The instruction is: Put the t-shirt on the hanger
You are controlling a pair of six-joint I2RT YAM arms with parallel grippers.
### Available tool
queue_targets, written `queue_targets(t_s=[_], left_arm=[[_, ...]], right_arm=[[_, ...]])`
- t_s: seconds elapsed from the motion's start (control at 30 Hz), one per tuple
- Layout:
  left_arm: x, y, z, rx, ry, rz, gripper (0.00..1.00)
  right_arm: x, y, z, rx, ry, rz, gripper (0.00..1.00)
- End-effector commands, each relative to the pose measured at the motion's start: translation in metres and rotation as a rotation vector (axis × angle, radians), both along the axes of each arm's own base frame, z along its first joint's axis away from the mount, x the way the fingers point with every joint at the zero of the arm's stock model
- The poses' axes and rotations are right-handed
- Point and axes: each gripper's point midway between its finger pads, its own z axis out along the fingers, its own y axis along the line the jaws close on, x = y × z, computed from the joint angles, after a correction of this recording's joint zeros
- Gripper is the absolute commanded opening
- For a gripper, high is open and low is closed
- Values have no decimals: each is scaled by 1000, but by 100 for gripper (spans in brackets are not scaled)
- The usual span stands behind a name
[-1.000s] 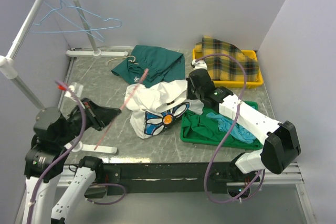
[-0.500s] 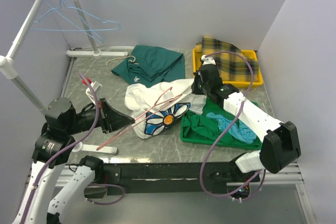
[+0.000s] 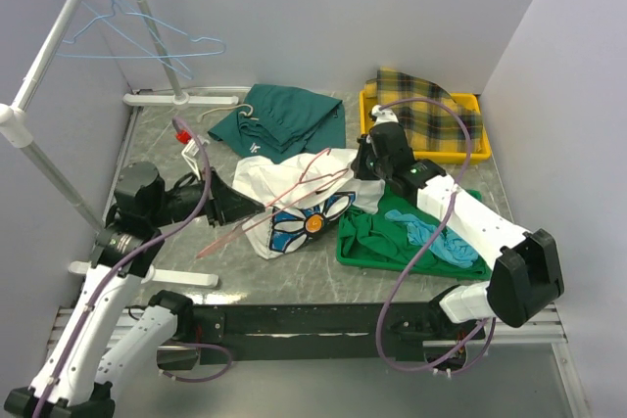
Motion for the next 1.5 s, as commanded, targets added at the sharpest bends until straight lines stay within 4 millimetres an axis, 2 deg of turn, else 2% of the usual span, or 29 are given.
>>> queue_targets(t_s=[0.0, 0.2, 0.33, 0.43, 0.47, 0.53, 0.57, 0.63, 0.67, 0.73, 0.77, 0.83, 0.9, 1.0, 1.03, 1.1, 1.13, 1.2, 1.23, 1.3, 1.33, 1.4, 1.47], left_arm=[[7, -7, 9, -50, -69, -35, 1], [23, -13, -6, -81, -25, -35, 1], [30, -17, -4, -118, -36, -40, 1], [37, -20, -1, -143, -44, -40, 1], [37, -21, 6, -170, -60, -46, 1], [40, -25, 6, -192, -56, -60, 1], [41, -26, 8, -209, -42, -57, 1], [45, -27, 14, -244, -66, -46, 1], [46, -27, 17, -266, -49, -38, 1], [51, -26, 24, -309, -78, -17, 1], [51, -26, 27, -334, -63, -12, 1], [53, -24, 35, -378, -101, 1, 1], [54, -24, 37, -407, -90, 2, 1], [53, -25, 38, -424, -99, -17, 1], [54, -26, 37, -423, -97, -17, 1], [55, -29, 28, -419, -86, -22, 1], [53, -30, 29, -431, -100, -29, 1], [54, -34, 20, -434, -83, -39, 1], [55, -36, 18, -439, -74, -39, 1], [56, -42, 10, -444, -64, -50, 1], [59, -45, 7, -444, -59, -49, 1], [62, -52, -1, -443, -43, -60, 1], [65, -58, -11, -441, -17, -69, 1]], right_arm=[[-5, 5, 31, 47, -64, 9, 0], [-9, 6, 53, 57, -101, 4, 0], [-14, 6, 69, 66, -125, 7, 0], [-18, 9, 90, 86, -155, 13, 0], [-20, 13, 105, 104, -180, 24, 0], [-24, 17, 120, 117, -199, 33, 0], [-23, 20, 139, 137, -228, 36, 0], [-29, 28, 154, 148, -242, 53, 0], [-30, 30, 178, 173, -281, 55, 0], [-38, 41, 193, 181, -293, 84, 0], [-39, 41, 213, 196, -329, 72, 0], [-48, 49, 226, 205, -349, 91, 0], [-48, 49, 226, 205, -351, 85, 0], [-43, 43, 196, 157, -318, 55, 1], [-39, 38, 173, 133, -284, 42, 3], [-40, 39, 166, 161, -291, 68, 10], [-40, 36, 143, 133, -270, 73, 13], [-42, 33, 140, 153, -293, 82, 20], [-44, 31, 123, 137, -271, 87, 21], [-45, 31, 120, 155, -290, 98, 27], [-48, 31, 106, 146, -271, 108, 29], [-50, 30, 96, 148, -268, 115, 37], [-53, 28, 95, 153, -274, 115, 43]])
